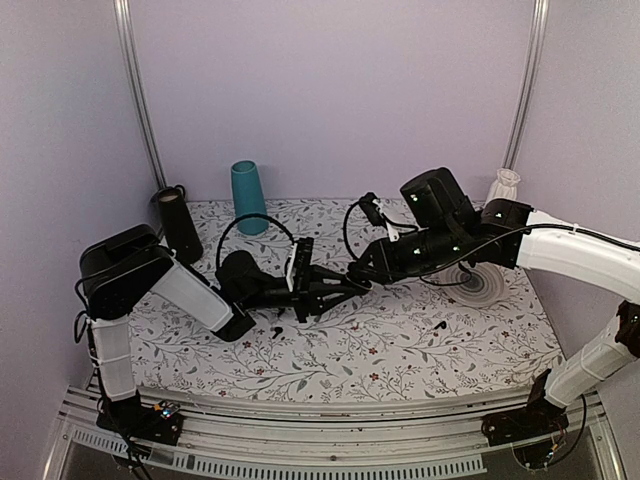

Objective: Insert the wireless bluetooth earbuds into the charging case
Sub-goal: Adjust the right earbud in the left side groove of the charging case.

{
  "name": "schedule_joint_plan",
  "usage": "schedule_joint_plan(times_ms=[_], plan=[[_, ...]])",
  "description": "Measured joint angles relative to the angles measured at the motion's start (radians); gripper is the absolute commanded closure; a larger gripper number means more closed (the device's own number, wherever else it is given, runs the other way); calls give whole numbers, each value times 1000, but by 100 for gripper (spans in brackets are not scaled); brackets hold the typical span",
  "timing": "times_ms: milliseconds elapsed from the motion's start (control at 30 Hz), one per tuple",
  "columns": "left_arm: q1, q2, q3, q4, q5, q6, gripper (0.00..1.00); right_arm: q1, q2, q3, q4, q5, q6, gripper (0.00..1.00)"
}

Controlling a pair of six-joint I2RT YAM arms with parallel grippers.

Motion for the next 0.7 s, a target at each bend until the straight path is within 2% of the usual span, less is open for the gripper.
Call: schedule_joint_plan(times_ms=[700], plan=[[14, -9, -1, 59, 41, -67, 100, 19, -16, 1, -16, 10, -40, 83]])
